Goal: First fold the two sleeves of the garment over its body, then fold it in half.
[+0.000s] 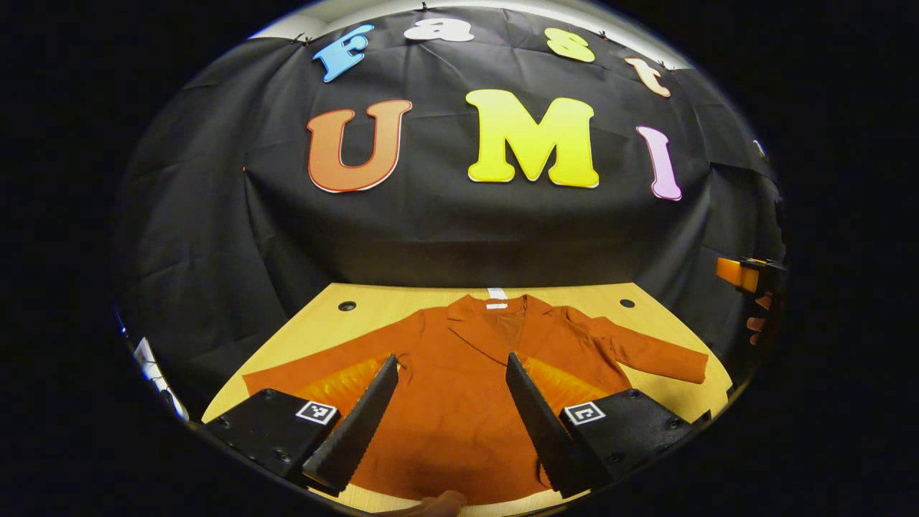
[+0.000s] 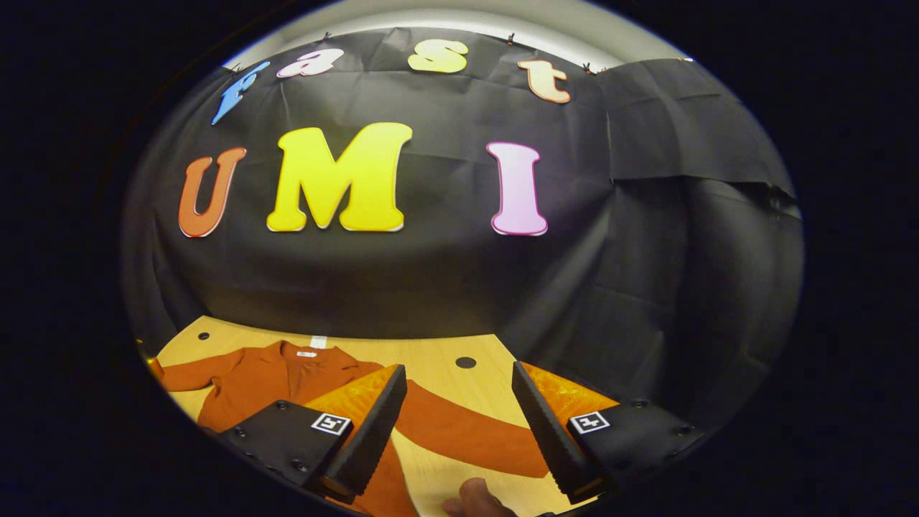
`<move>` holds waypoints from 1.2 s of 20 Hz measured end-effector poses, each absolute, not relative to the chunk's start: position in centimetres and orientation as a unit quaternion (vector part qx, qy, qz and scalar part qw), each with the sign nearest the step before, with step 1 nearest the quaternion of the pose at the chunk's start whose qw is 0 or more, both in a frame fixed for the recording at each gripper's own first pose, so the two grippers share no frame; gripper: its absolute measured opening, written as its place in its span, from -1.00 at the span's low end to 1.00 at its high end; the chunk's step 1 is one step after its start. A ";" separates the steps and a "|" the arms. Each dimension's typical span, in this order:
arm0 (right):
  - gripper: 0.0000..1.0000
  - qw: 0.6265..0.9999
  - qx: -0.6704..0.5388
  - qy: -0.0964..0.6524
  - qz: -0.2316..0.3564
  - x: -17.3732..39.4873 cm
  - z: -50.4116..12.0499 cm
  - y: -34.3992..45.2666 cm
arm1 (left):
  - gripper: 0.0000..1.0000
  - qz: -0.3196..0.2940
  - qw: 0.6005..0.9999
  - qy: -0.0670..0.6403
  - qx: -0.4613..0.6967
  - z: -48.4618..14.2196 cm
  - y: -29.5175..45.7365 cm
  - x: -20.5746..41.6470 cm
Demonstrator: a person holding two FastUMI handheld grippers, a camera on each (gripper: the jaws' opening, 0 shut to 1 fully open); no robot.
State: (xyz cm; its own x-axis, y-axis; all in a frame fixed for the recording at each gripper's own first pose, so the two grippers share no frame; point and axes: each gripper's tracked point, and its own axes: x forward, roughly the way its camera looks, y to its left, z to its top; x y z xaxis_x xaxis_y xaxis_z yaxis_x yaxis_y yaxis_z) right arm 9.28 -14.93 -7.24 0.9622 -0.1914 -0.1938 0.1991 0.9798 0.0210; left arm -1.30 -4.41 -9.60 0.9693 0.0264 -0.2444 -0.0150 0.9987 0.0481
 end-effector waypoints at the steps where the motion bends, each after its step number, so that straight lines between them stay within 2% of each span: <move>1: 0.89 0.988 0.022 0.110 -0.107 10.3 -8.8 -16.6 | 0.98 0.017 0.990 0.135 0.023 -10.1 -4.6 -1.5; 5: 0.89 0.964 0.044 0.215 -0.152 12.7 -16.6 -23.4 | 0.97 0.040 0.983 0.177 0.010 -12.1 -5.8 -2.2; 9: 0.89 0.909 0.065 0.350 -0.216 11.3 -24.7 -29.0 | 0.97 0.062 0.979 0.192 0.024 -12.6 -6.6 -3.1; 14: 0.89 0.843 0.207 0.457 -0.194 10.2 -30.3 -28.7 | 1.00 0.082 0.974 0.209 0.031 -13.3 -7.3 -3.6; 17: 0.88 0.781 0.315 0.504 -0.193 9.4 -31.6 -27.8 | 0.97 0.094 0.971 0.218 0.018 -14.0 -7.6 -4.0; 19: 0.73 0.734 0.385 0.527 -0.188 9.5 -32.4 -26.5 | 0.99 0.103 0.970 0.221 0.007 -14.4 -7.7 -3.9; 21: 0.69 0.700 0.416 0.553 -0.175 8.9 -33.5 -26.3 | 0.98 0.110 0.968 0.225 -0.002 -14.7 -7.9 -3.9; 23: 0.53 0.673 0.432 0.577 -0.166 8.7 -34.1 -26.0 | 0.98 0.115 0.967 0.227 -0.007 -14.9 -8.0 -3.8; 24: 0.31 0.674 0.437 0.572 -0.165 9.3 -34.1 -26.5 | 0.99 0.116 0.967 0.228 -0.006 -14.9 -8.1 -3.8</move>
State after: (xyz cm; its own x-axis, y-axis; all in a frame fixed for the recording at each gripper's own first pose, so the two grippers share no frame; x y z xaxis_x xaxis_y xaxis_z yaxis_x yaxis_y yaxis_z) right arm 9.26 -26.47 -34.09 0.2914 0.2769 -0.9156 0.7227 0.5634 0.4004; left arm -3.81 -8.12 -14.93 0.8693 0.2216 -0.4418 -0.2273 0.9730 0.0407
